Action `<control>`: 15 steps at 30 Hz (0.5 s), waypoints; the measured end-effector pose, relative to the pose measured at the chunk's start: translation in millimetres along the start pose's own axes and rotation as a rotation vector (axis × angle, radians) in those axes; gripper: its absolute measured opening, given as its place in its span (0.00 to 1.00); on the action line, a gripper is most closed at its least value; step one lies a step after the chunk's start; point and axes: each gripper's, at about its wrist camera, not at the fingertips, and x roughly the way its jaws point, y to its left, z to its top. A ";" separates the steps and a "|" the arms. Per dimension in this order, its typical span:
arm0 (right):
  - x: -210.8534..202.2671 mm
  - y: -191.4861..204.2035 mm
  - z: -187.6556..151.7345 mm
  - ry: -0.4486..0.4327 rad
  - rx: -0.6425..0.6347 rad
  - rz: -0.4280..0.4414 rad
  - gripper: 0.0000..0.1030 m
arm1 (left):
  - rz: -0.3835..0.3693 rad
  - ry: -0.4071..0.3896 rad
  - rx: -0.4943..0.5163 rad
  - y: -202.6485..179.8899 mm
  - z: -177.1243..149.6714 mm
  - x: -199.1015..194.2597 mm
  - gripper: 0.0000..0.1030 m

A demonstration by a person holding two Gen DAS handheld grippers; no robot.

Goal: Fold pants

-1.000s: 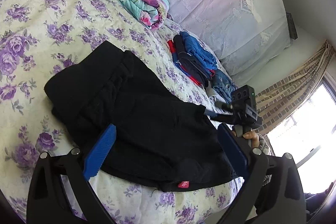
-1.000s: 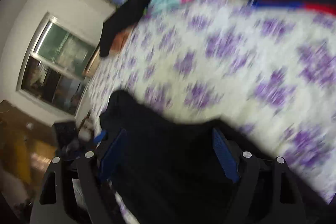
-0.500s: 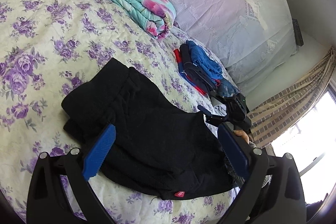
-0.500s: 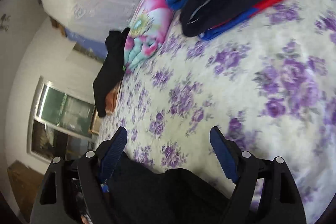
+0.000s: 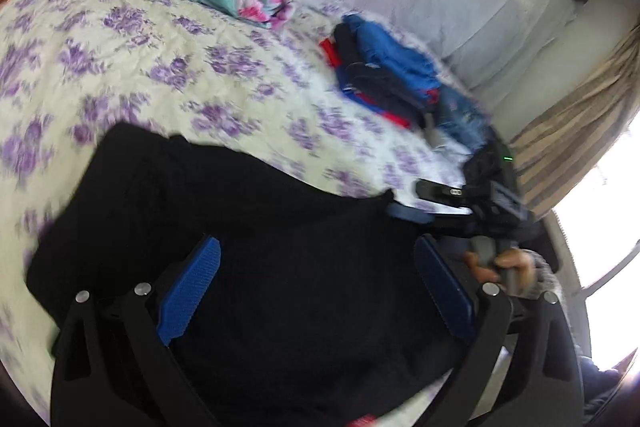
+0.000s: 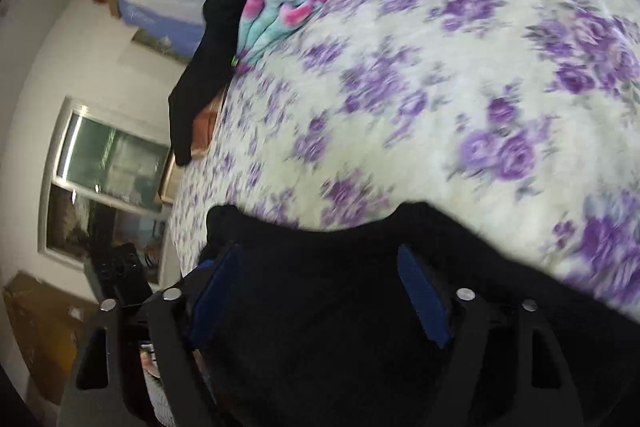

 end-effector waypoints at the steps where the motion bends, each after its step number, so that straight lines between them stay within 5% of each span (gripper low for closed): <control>1: -2.3 -5.4 2.4 -0.015 0.012 0.005 0.73 | 0.076 -0.012 -0.005 6.9 8.0 4.6 0.90; 5: -13.3 -16.6 13.1 -0.080 0.026 -0.073 0.74 | -0.011 0.027 -0.181 48.6 38.9 19.1 0.86; 8: -26.9 -22.8 6.6 -0.123 0.057 -0.039 0.75 | 0.002 -0.013 -0.199 43.4 38.4 2.2 0.81; 11: -43.9 -6.1 -7.3 -0.148 0.018 0.002 0.78 | -0.052 -0.107 -0.237 39.1 29.4 -32.2 0.87; 15: -37.1 19.3 -29.1 -0.083 -0.036 0.076 0.84 | -0.103 -0.132 -0.178 26.1 25.9 -47.0 0.89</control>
